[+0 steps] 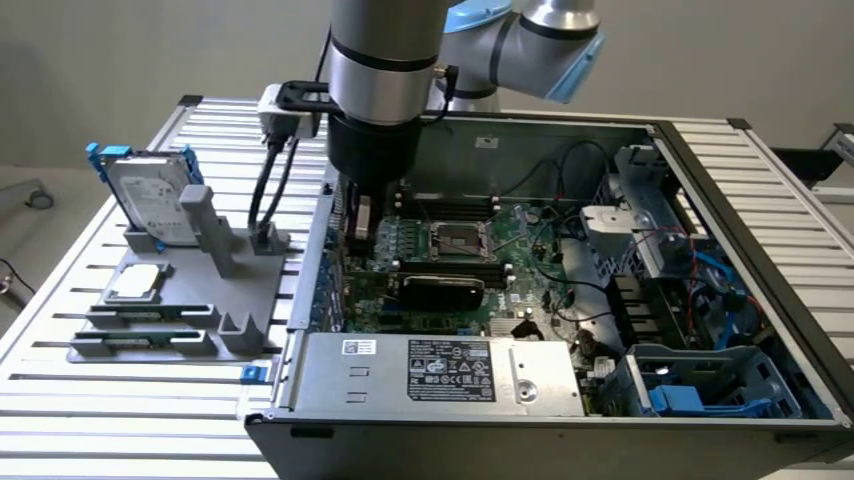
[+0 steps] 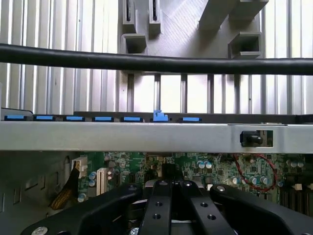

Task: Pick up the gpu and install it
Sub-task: 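Press down on the gpu until it lock into place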

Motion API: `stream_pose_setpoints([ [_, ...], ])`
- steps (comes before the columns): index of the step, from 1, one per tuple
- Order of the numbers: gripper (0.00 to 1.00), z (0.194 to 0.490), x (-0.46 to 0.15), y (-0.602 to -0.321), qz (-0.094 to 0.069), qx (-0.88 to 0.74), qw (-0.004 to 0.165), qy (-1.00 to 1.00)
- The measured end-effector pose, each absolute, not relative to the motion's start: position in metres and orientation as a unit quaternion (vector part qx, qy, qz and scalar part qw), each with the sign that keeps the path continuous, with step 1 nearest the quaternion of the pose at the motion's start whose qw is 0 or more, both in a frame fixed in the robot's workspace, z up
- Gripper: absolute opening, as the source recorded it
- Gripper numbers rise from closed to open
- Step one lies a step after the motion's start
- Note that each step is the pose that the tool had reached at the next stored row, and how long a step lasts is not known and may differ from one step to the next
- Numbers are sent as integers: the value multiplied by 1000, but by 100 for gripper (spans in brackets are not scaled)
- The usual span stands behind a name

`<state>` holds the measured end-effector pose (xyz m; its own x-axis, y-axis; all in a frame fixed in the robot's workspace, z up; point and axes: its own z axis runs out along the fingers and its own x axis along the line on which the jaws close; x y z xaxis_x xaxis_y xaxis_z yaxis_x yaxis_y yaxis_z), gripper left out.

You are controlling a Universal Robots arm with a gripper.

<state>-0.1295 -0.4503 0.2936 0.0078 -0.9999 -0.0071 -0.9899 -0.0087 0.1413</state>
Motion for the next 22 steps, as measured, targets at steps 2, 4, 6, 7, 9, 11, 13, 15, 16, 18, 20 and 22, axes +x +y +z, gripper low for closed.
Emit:
stream_pose_setpoints([
  [2,11,295,-130,-450,-52,708,49,-702],
  [4,11,297,-130,-450,-52,708,51,-702],
  [6,11,297,-130,-450,-51,708,54,-703],
  [7,11,297,-130,-450,-50,708,57,-703],
  [9,11,298,-130,-451,-48,707,61,-703],
  [11,11,298,-130,-451,-47,707,64,-703],
  [13,11,298,-130,-450,-46,707,67,-703],
  [15,11,298,-131,-451,-45,707,69,-703],
  [16,11,298,-131,-451,-46,707,70,-703],
  [18,11,298,-132,-450,-47,706,71,-703],
  [20,11,298,-132,-450,-48,706,73,-702],
  [22,11,298,-132,-450,-50,706,75,-702],
])
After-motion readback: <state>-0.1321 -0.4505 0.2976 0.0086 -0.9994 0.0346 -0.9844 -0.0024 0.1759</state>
